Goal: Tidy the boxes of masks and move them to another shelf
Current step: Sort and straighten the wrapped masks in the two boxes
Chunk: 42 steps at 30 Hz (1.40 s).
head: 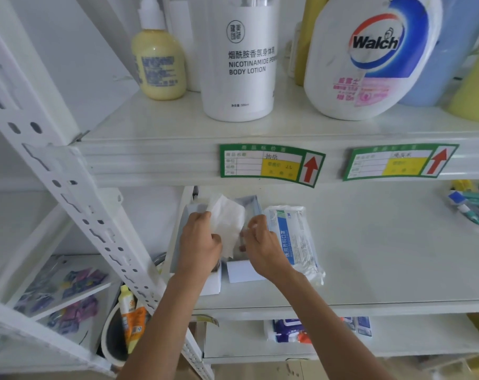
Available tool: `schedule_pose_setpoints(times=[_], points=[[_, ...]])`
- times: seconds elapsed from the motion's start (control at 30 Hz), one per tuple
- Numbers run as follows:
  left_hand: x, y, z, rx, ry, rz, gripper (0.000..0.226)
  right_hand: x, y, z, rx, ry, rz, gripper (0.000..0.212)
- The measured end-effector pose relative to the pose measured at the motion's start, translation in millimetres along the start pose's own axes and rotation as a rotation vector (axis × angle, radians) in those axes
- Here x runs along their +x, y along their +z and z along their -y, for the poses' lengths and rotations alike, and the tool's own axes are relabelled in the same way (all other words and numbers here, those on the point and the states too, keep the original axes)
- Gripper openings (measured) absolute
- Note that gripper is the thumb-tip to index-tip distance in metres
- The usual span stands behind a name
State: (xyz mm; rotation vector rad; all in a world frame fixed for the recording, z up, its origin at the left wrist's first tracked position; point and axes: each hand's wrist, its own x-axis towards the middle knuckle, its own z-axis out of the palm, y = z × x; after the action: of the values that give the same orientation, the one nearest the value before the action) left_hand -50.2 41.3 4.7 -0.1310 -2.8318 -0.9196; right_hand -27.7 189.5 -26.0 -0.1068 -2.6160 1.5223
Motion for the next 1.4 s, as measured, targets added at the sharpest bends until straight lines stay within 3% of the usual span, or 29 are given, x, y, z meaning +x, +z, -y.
schedule_pose_setpoints(times=[0.13, 0.2, 0.33, 0.47, 0.63, 0.77, 0.9, 1.0, 1.1, 1.27, 1.4], points=[[2.0, -7.7, -15.6, 0.127, 0.043, 0.057, 0.013, 13.9, -0.4, 11.4, -0.03, 0.221, 0.139, 0.03], [1.8, -9.3, -23.6, 0.132, 0.06, 0.049, 0.008, 18.4, 1.5, 12.9, -0.209, 0.178, 0.256, 0.04], [-1.5, 0.4, -40.0, 0.104, 0.048, 0.028, 0.015, 16.3, 5.7, 8.9, -0.507, -0.003, 0.313, 0.038], [-2.9, 14.8, -48.0, 0.069, 0.041, 0.032, 0.015, 14.7, 10.6, 1.2, -0.638, -0.091, 0.256, 0.033], [16.4, 16.2, -46.2, 0.045, 0.05, -0.003, 0.014, 2.5, 11.7, -0.9, -0.679, -0.118, 0.061, 0.02], [17.0, 26.3, -43.1, 0.032, 0.151, 0.069, 0.03, -7.5, 4.4, -12.9, -0.828, -0.224, 0.079, 0.026], [6.4, 40.2, -36.0, 0.003, 0.175, 0.11, 0.026, -18.6, -5.7, -21.5, -0.677, -0.161, 0.191, 0.03], [6.6, 41.0, -42.2, -0.08, 0.152, 0.056, 0.038, -22.8, -7.0, -22.4, -0.55, -0.161, 0.125, 0.027], [13.9, 37.8, -48.2, -0.202, 0.078, -0.035, 0.039, -28.0, -3.9, -20.5, -0.584, -0.185, 0.053, 0.029], [2.0, 51.0, -37.6, -0.162, 0.089, 0.114, 0.05, -48.4, 10.3, -17.2, -0.747, -0.275, 0.056, 0.039], [0.2, 55.5, -25.5, -0.107, 0.084, 0.152, 0.055, -59.0, 13.8, -18.1, -0.759, -0.276, 0.002, 0.03]])
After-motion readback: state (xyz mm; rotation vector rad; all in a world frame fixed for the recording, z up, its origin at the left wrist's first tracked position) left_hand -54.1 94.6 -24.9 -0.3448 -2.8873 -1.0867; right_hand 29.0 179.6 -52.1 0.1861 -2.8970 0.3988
